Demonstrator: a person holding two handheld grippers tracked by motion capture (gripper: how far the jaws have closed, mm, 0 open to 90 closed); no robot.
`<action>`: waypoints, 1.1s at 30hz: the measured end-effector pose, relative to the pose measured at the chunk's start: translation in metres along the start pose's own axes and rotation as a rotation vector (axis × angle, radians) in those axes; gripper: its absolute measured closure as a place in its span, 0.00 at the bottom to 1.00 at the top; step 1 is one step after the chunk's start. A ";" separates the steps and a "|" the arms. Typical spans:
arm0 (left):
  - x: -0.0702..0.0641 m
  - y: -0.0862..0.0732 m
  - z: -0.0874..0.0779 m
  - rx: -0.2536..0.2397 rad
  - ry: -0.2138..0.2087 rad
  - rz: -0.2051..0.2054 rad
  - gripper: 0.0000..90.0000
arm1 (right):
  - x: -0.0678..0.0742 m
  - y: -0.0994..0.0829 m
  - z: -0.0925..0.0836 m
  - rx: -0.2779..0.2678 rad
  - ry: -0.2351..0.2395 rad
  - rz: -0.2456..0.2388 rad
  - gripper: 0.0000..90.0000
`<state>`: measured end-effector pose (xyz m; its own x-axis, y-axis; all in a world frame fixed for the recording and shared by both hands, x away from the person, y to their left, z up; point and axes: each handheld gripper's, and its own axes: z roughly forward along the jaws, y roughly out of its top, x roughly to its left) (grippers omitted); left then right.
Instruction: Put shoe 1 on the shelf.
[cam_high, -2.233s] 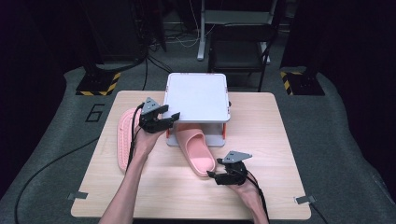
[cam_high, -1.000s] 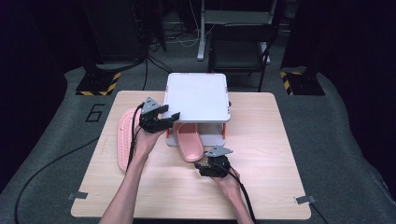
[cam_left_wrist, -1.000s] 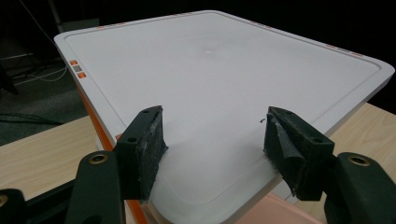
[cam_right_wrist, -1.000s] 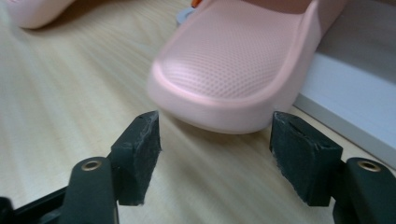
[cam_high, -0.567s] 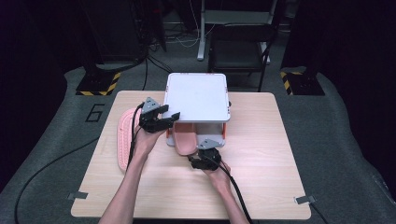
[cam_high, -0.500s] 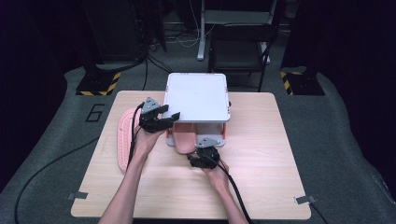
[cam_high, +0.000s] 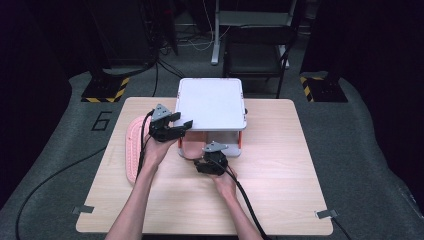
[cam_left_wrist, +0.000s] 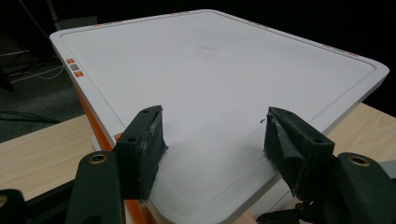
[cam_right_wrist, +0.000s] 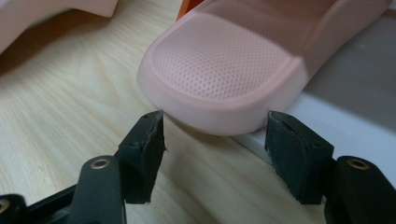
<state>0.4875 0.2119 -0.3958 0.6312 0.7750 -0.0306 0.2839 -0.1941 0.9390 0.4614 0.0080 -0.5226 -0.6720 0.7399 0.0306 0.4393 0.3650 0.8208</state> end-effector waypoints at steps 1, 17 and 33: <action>0.000 0.000 0.000 0.000 0.000 0.000 0.41 | -0.001 0.000 -0.001 0.002 0.000 -0.009 0.42; 0.000 0.001 0.000 0.011 -0.005 -0.004 0.42 | -0.001 0.006 -0.004 -0.002 -0.070 -0.011 0.43; 0.000 0.001 0.000 0.005 -0.003 -0.006 0.42 | -0.007 0.011 0.001 0.005 -0.099 0.006 0.37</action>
<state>0.4878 0.2118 -0.3951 0.6313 0.7746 -0.0377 0.2916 -0.1921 0.9371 0.4709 0.0074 -0.5146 -0.6072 0.7943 -0.0215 0.4461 0.3631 0.8180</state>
